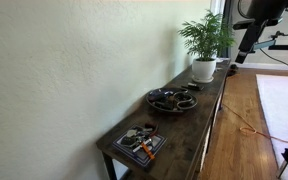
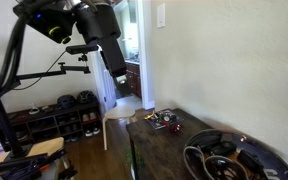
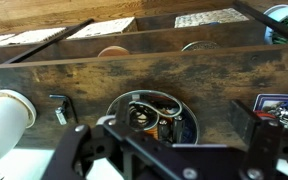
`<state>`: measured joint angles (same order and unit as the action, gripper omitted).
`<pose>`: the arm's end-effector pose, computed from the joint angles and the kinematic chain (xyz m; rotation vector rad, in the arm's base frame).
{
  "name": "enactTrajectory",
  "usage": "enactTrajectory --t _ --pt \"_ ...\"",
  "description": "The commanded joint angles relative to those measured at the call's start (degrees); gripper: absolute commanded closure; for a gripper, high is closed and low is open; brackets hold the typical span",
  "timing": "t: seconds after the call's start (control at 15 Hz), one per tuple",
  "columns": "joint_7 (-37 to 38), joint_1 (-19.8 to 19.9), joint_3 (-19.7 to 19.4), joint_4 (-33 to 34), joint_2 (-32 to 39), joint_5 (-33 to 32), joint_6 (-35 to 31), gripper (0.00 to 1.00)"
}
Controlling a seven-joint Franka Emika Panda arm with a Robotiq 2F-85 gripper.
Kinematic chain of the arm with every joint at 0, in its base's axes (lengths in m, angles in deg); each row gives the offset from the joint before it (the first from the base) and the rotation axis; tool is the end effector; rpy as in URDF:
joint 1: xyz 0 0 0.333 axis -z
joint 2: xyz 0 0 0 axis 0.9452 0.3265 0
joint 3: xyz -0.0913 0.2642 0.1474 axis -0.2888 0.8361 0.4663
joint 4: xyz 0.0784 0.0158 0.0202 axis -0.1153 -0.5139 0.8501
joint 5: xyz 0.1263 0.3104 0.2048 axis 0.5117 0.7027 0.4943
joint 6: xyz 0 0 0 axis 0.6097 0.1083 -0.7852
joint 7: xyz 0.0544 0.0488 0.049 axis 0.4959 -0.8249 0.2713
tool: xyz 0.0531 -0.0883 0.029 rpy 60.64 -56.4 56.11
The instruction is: Put the red object on the table on the object on the right
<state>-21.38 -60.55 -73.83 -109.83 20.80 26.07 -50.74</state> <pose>0.3377 -0.0667 0.4447 2.9350 -0.1858 0.3272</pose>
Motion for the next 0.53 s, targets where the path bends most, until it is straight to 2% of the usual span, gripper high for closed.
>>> enactTrajectory --t 0.0,0.47 --pt "-1.2 -1.7 -1.5 4.3 5.9 1.5 0.8 0.00" --pt "-0.8 -2.8 -1.5 12.0 17.9 2.4 -1.1 0.00"
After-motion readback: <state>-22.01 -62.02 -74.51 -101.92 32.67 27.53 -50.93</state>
